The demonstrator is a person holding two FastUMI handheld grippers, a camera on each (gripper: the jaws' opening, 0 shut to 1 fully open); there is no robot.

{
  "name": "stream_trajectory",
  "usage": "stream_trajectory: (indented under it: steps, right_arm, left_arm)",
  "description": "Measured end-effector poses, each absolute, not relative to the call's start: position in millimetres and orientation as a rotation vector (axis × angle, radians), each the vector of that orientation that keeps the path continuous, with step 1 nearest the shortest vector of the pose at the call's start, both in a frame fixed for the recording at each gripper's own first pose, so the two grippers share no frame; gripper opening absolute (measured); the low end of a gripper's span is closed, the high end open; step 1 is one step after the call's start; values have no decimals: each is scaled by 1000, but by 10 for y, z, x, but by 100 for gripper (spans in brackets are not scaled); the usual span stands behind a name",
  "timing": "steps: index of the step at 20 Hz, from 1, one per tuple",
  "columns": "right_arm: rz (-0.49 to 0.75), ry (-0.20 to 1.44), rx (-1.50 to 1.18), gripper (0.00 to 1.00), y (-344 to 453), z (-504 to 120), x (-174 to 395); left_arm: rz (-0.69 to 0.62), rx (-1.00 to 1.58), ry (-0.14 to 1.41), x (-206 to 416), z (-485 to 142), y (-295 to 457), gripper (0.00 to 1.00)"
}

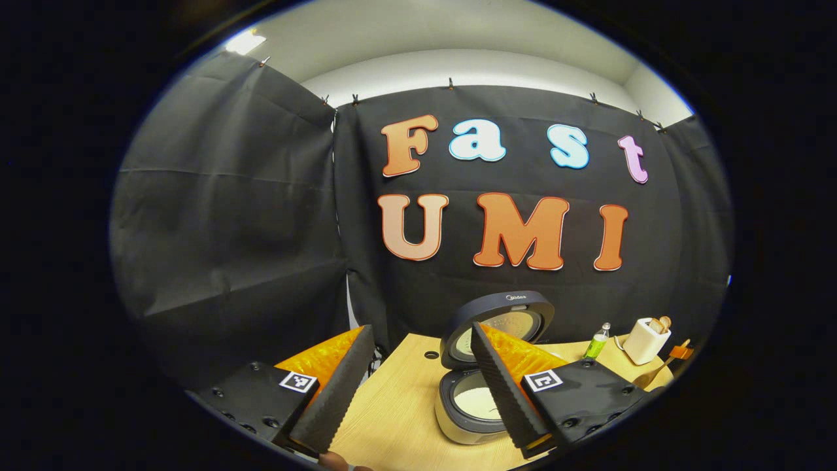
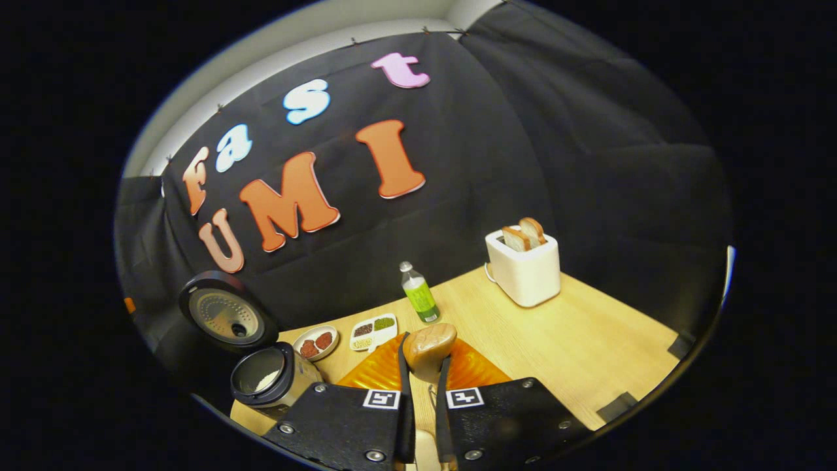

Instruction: Close the left gripper, press the button to open the rice cooker; take a wooden spoon from the chopstick holder with the right hand, scoop a spoonful of rice and pour it into the rice cooker, then put the wooden spoon back into the chopstick holder.

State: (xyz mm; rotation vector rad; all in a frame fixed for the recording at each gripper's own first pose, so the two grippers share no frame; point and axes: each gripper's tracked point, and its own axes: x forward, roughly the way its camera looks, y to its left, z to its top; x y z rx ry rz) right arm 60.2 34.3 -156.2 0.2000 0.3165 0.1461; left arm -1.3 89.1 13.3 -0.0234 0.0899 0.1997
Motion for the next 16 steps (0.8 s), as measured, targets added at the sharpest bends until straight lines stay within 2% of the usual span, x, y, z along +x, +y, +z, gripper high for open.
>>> stream_trajectory:
  steps: [6, 12, 13, 16]
  right_arm:
    - [258, 256, 75, 12, 1048, -1217, 161]
    - [253, 303, 4, 11, 1304, -1622, -78]
    - [252, 326, 21, 5, 1324, -1706, -98]
    - [255, 369, 71, 5, 1382, -1960, -91]
  left_arm:
    - [150, -44, 82, 21, 146, 925, 99]
    - [132, -10, 83, 12, 130, 1067, 97]
    - [133, -8, 88, 16, 125, 1105, 98]
    - [142, 8, 102, 25, 77, 1195, 100]
